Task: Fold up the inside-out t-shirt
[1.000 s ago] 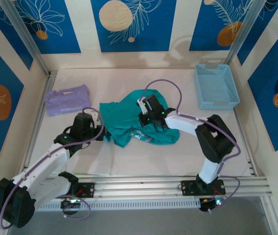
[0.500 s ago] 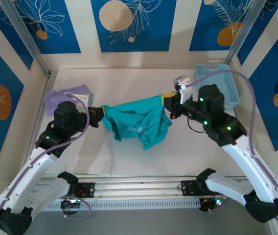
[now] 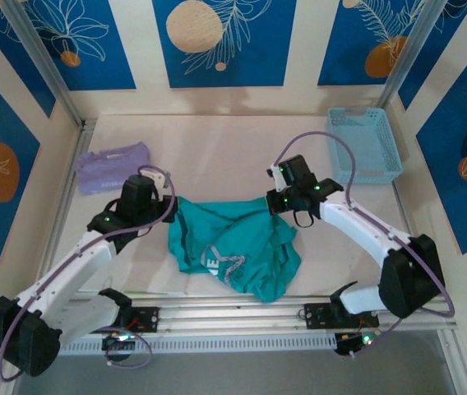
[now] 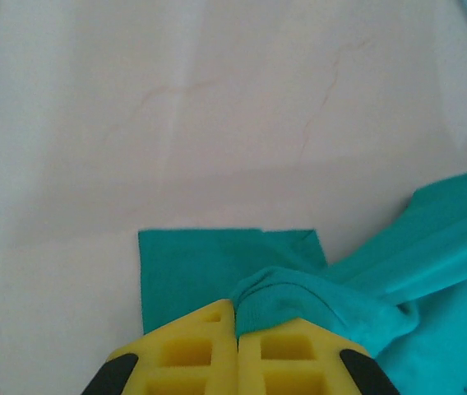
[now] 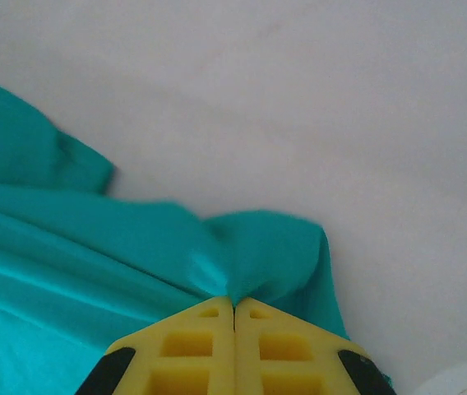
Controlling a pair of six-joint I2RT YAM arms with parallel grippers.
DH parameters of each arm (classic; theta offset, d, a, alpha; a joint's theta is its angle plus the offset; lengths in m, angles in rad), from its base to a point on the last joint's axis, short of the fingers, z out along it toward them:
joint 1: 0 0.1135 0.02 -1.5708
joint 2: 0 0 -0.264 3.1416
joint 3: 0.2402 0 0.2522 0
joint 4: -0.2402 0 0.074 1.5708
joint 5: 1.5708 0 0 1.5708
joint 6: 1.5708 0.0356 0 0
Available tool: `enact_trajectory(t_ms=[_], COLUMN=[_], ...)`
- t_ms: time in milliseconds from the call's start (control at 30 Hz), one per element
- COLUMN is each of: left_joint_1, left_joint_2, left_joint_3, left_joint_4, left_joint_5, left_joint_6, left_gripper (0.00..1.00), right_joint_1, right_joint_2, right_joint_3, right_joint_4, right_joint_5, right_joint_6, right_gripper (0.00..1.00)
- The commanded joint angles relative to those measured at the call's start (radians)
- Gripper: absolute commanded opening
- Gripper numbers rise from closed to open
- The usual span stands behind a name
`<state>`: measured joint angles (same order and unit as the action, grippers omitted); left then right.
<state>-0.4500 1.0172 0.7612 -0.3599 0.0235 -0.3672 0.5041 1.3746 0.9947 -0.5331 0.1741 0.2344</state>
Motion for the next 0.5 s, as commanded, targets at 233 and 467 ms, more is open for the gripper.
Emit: enact_trajectory(t_ms=[233, 467], left_joint_1=[0.001, 0.001], left_joint_2=[-0.064, -0.097], left_joint_3=[-0.024, -0.022], left_joint_4=[0.029, 0.013], left_joint_5=[0.07, 0.076], left_joint_6=[0.007, 0.008], left_gripper=[0.0, 0.0], right_joint_1=[0.212, 0.278], right_joint_2=[-0.052, 0.046], right_joint_3=[-0.057, -0.038], right_joint_4=[0.15, 0.255], right_joint_5=[0.213, 0.148], right_joint_6=[-0.211, -0.388], right_gripper=[0.48, 0.83])
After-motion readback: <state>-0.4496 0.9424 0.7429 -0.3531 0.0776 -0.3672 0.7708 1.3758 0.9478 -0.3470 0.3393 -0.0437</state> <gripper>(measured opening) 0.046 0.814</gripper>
